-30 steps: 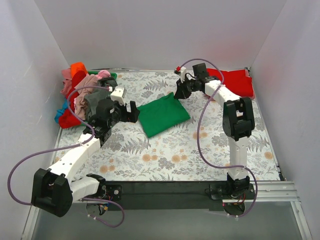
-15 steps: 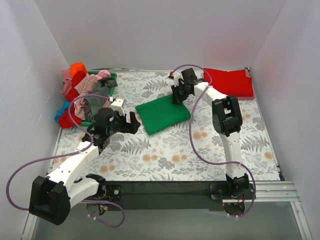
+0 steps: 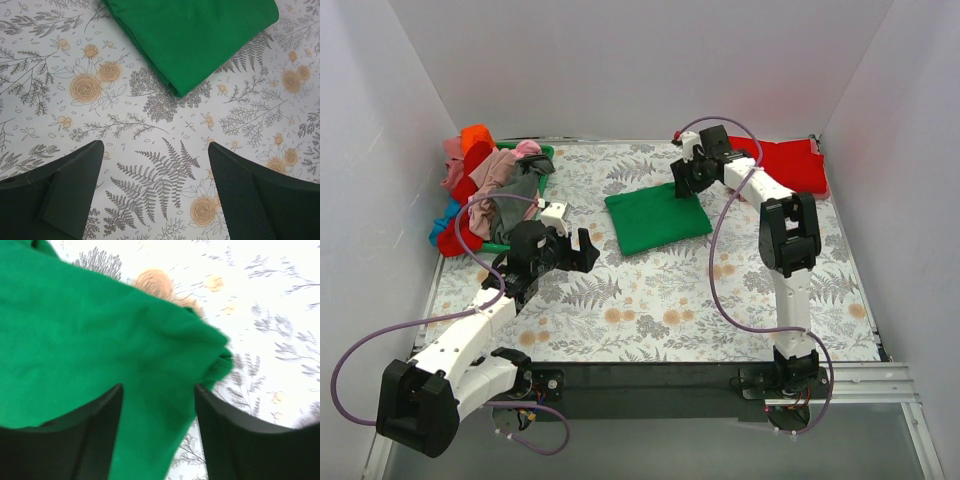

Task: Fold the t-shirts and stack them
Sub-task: Neatly place the folded tshirt to the corner

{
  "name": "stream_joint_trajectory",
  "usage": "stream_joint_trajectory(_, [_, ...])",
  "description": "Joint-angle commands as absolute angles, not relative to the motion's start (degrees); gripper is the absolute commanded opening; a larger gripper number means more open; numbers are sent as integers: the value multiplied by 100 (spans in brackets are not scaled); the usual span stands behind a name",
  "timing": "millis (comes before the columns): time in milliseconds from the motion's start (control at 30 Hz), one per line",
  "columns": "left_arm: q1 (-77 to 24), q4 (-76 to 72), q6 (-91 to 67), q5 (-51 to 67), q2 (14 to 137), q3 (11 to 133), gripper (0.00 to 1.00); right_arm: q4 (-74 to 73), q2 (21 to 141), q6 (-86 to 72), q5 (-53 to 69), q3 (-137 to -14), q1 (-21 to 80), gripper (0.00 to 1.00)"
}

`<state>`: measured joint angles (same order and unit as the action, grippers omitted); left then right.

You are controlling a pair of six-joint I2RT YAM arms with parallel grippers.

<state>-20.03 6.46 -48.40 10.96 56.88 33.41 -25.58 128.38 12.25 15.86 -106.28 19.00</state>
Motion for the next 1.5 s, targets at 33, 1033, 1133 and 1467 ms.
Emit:
stream_joint_trajectory(33, [-2004,650,-4755,1142,5590,3278,85,-2522,12489,1144,1670,-10600,1574,68])
stream_joint_trajectory(1033, [-2004,633,-4676,1134,5625,3243,85,-2716,13606,-62,2839,-10573,1521,74])
stream_joint_trajectory(1133, [-2004,624,-4676,1134,5625,3252,85,-2760,13632,-44,2856,-10582,1538,71])
stream_joint_trajectory(1467, [-2004,633,-4676,1143,5625,3234,85,-2830,13684,-18,2979,-10608,1547,61])
